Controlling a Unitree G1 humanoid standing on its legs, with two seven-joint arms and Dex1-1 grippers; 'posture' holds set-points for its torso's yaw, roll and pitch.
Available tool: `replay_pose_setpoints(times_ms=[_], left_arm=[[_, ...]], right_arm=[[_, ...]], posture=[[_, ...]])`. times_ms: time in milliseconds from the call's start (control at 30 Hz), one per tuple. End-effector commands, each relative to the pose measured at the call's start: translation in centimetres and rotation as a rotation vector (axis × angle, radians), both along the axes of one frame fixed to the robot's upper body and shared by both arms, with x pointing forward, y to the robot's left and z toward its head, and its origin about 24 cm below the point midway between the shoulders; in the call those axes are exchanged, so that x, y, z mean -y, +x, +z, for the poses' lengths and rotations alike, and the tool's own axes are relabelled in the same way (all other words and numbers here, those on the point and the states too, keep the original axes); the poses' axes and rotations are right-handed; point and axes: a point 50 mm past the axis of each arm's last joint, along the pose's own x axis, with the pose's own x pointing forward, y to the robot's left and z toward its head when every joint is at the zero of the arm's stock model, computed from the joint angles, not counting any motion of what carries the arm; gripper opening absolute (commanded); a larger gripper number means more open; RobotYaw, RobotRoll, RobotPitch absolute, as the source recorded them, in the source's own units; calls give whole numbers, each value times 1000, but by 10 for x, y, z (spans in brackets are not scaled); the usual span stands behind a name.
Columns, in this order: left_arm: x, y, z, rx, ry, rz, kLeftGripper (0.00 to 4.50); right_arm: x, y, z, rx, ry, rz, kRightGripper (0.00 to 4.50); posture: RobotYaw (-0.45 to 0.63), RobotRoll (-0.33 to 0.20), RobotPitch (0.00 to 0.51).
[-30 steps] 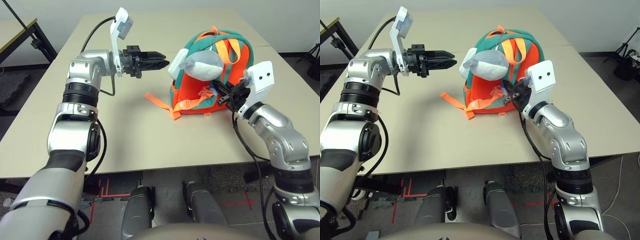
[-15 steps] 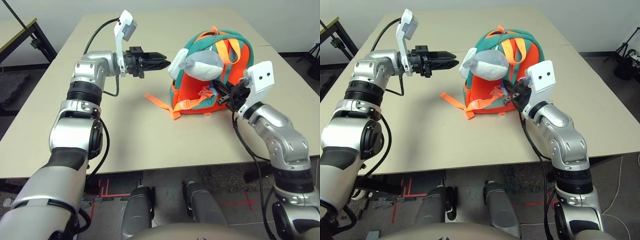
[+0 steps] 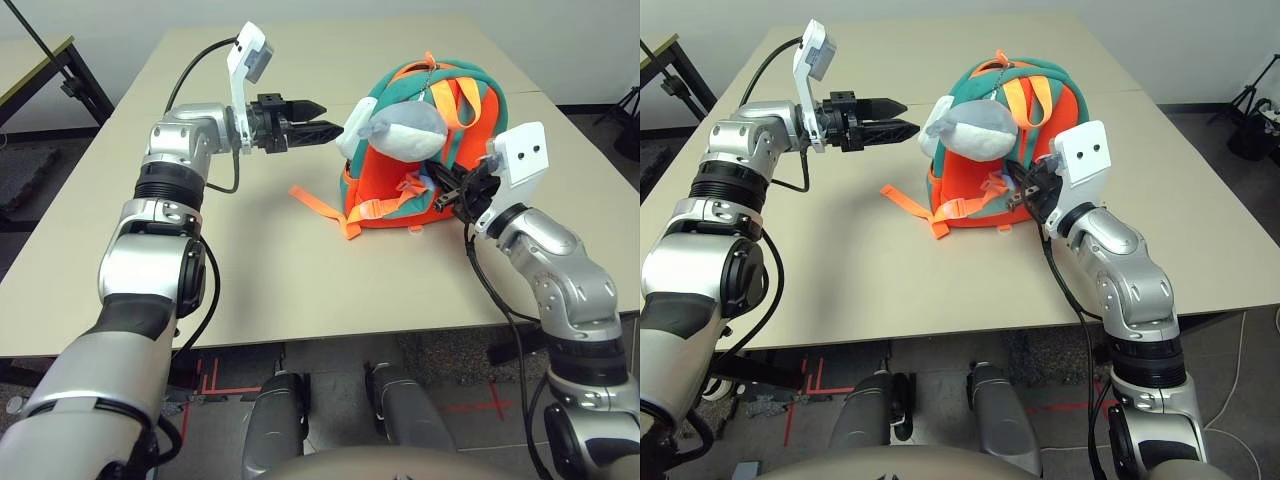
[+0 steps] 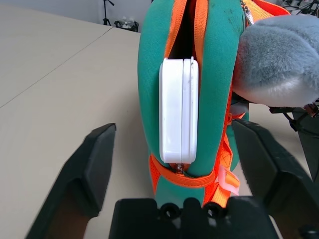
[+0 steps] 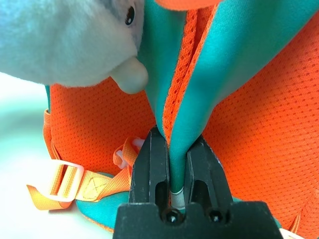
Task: Put the pencil case into the backpack and zip it.
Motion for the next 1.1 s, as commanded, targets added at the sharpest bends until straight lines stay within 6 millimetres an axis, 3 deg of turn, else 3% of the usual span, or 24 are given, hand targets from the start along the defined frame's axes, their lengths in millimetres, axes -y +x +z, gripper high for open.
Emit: replay_pose_setpoints(times_ms=[33,100,200,533,800,1100], left_arm=[[1,0,4,13,13,0,4500],[0,0,4,12,11,0,4500],[0,0,4,10,5,-2,3889],[0,-1,2,3,6,-16,32],[7,0,-3,-3,25,-26,0],[35,9,-16,-23,41,0,0]], right_arm=[[-2,2,-4,-17,-12,4,93],[-2,2,-4,-17,-13,5,93],[-2,2,-4,-17,-14,6,93],[-2,1,-4,-17,-22,9,93],[-2,1,-4,-17,-22,3,93],[-4,1,-5,-18,-17,5,93]], posture=[[-233,0,94],[-233,0,94],[-232,0,95],[-232,0,98],[-240,0,99],[-245,0,100]])
